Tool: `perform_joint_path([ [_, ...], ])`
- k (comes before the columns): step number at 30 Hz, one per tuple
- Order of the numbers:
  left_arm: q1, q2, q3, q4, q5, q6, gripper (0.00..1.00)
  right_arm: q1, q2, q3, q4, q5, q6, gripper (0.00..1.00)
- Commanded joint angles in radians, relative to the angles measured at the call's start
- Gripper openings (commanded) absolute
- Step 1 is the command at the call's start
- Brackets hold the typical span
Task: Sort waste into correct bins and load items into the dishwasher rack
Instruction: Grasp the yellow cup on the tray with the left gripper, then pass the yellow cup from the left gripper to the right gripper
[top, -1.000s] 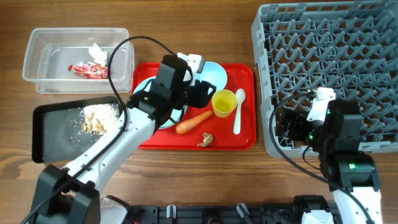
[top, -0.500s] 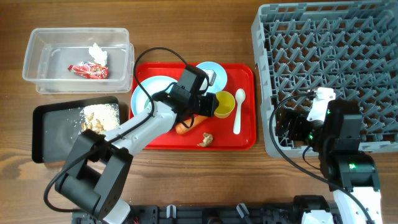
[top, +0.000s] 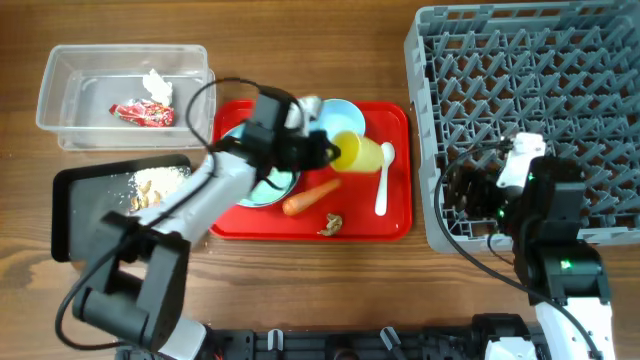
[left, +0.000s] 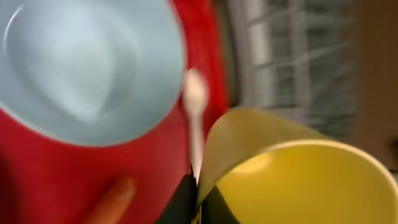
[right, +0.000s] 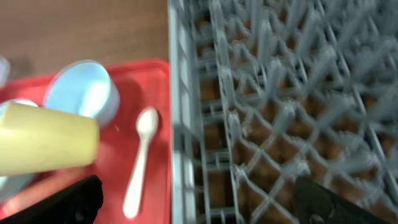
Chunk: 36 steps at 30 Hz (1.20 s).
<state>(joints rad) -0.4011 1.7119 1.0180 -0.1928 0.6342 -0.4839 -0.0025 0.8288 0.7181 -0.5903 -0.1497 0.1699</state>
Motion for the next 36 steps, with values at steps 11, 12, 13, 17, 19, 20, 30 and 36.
perform_joint_path([
  [11, 0.138, -0.036, 0.022, 0.156, 0.726, -0.135, 0.04, 0.005, 0.331, 0.026, 0.326, -1.134, -0.275, 1.0],
  [12, 0.129, -0.036, 0.022, 0.157, 0.725, -0.134, 0.04, 0.005, 0.352, 0.026, 0.349, -1.173, -0.274, 1.0],
  [13, 0.123, -0.036, 0.022, 0.157, 0.722, -0.135, 0.04, 0.005, 0.364, 0.026, 0.363, -1.194, -0.274, 1.0],
  [17, 0.095, -0.036, 0.022, 0.157, 0.723, -0.14, 0.04, 0.005, 0.38, 0.026, 0.382, -1.182, -0.271, 1.0],
  [19, 0.073, -0.036, 0.022, 0.176, 0.723, -0.163, 0.04, 0.005, 0.38, 0.026, 0.394, -1.157, -0.269, 1.0],
  [20, 0.065, -0.036, 0.022, 0.187, 0.723, -0.176, 0.04, 0.005, 0.38, 0.026, 0.401, -1.141, -0.251, 1.0],
  [30, 0.002, -0.036, 0.022, 0.269, 0.692, -0.258, 0.04, 0.005, 0.38, 0.026, 0.459, -1.126, -0.165, 0.91],
  [36, 0.002, -0.036, 0.022, 0.273, 0.673, -0.259, 0.04, 0.005, 0.38, 0.026, 0.459, -1.126, -0.165, 0.71],
])
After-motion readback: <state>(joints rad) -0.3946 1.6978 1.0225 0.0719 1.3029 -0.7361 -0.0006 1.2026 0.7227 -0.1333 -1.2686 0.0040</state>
